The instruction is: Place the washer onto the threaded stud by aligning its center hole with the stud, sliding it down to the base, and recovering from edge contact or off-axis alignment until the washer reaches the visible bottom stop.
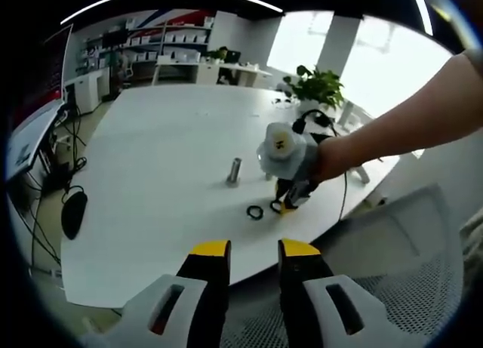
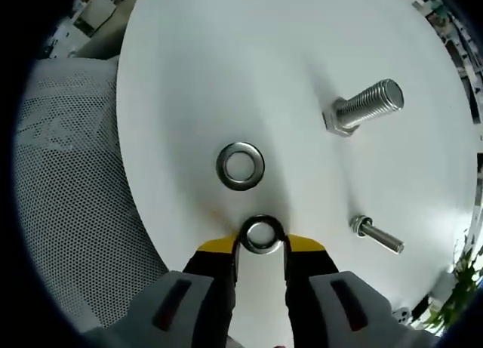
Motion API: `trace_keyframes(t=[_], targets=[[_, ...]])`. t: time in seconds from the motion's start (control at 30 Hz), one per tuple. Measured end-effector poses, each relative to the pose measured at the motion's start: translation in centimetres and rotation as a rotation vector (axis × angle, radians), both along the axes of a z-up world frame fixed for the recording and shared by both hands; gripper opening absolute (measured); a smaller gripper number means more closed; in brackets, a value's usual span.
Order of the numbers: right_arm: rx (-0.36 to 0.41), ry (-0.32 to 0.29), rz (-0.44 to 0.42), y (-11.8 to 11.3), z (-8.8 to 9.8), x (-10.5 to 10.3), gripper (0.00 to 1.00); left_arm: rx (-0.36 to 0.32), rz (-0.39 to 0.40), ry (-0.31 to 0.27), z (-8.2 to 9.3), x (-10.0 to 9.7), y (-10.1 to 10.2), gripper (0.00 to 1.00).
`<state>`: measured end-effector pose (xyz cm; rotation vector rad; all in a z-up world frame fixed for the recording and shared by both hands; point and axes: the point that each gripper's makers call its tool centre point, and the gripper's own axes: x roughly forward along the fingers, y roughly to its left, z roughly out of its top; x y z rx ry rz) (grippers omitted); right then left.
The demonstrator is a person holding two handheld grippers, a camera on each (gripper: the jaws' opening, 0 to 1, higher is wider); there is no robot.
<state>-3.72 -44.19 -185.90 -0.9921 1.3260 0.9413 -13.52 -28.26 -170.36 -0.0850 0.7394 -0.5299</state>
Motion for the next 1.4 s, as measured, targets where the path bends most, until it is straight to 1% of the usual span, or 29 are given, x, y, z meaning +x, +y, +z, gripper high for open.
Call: trace_keyframes(t=[0.13,0.2,0.33,0.37,0.4,0.43,0.47,0.5,0.53,0.57,0.63,0.67,0.7,0.73,0.83,0.87,0.97,1.0,1.13,1.2,1.33,1.4], targets=[[0.036,-0.005,-0.013,-0.1,0.1,0.1,0.25,-0.004,0.002,-0.003,0.0,0.0,0.0,0.22],[0.058,-0.004,0.001,0.0,0.2,0.0,0.24,-0.002,0.003,0.0,0.0,0.0,0.0,0.22],[0.068,0.002,0.003,0.1,0.2,0.1,0.23,-0.003,0.001,0.0,0.0,-0.1,0.0,0.22],[0.062,-0.002,0.002,0.1,0.2,0.1,0.2,-0.002,0.0,0.0,0.0,-0.1,0.0,0.22],[0.039,-0.034,0.009,-0.1,0.0,0.5,0.03,-0.001,-0.001,0.0,0.0,-0.1,0.0,0.22],[0.013,-0.046,0.083,-0.5,0.3,0.8,0.02,-0.001,-0.001,0.0,0.0,-0.1,0.0,0.22],[0.025,-0.073,0.052,0.2,0.7,0.1,0.02,0.0,-0.003,0.002,0.0,-0.1,-0.1,0.22],[-0.001,-0.08,0.098,0.0,1.1,-0.3,0.02,0.001,-0.004,0.004,-0.1,-0.1,-0.1,0.22],[-0.004,-0.084,0.127,-0.1,0.2,0.3,0.02,0.004,-0.006,0.006,-0.1,-0.2,-0.1,0.22],[-0.002,-0.081,0.15,-0.2,-0.1,0.4,0.03,0.005,-0.007,0.007,-0.2,-0.2,-0.1,0.22],[0.024,-0.058,0.125,-0.1,0.3,0.1,0.03,0.004,-0.006,0.006,-0.2,-0.2,-0.1,0.22],[0.049,-0.039,0.076,0.3,1.0,-0.5,0.04,0.007,-0.008,0.008,-0.2,-0.2,-0.1,0.22],[0.058,-0.033,0.055,0.4,1.2,-0.6,0.04,0.011,-0.011,0.011,-0.2,-0.2,-0.1,0.22],[0.092,-0.007,0.023,0.3,0.7,-0.3,0.04,0.013,-0.011,0.013,-0.3,-0.3,-0.1,0.22],[0.117,-0.018,-0.004,0.2,1.0,-0.3,0.04,0.006,-0.004,0.006,-0.1,-0.2,0.0,0.22],[0.142,0.013,-0.011,0.1,0.4,0.0,0.05,0.004,-0.002,0.003,-0.1,-0.1,0.0,0.22],[0.165,-0.009,-0.012,-0.2,0.2,0.4,0.06,0.007,-0.014,0.011,-0.2,-0.1,-0.2,0.22],[0.163,-0.03,-0.004,-0.1,0.2,0.4,0.06,0.013,-0.024,0.017,-0.3,-0.2,-0.3,0.22],[0.155,-0.038,0.002,0.0,0.2,0.4,0.06,0.007,-0.028,0.011,-0.1,-0.2,-0.4,0.2],[0.152,-0.041,-0.01,0.0,0.2,0.4,0.06,0.007,-0.024,0.013,-0.2,-0.2,-0.3,0.2],[0.142,-0.037,-0.027,0.1,0.2,0.4,0.06,0.006,-0.023,0.014,-0.2,-0.2,-0.3,0.2],[0.138,-0.019,-0.023,0.2,0.3,0.2,0.08,0.005,-0.025,0.016,-0.2,-0.2,-0.3,0.2]])
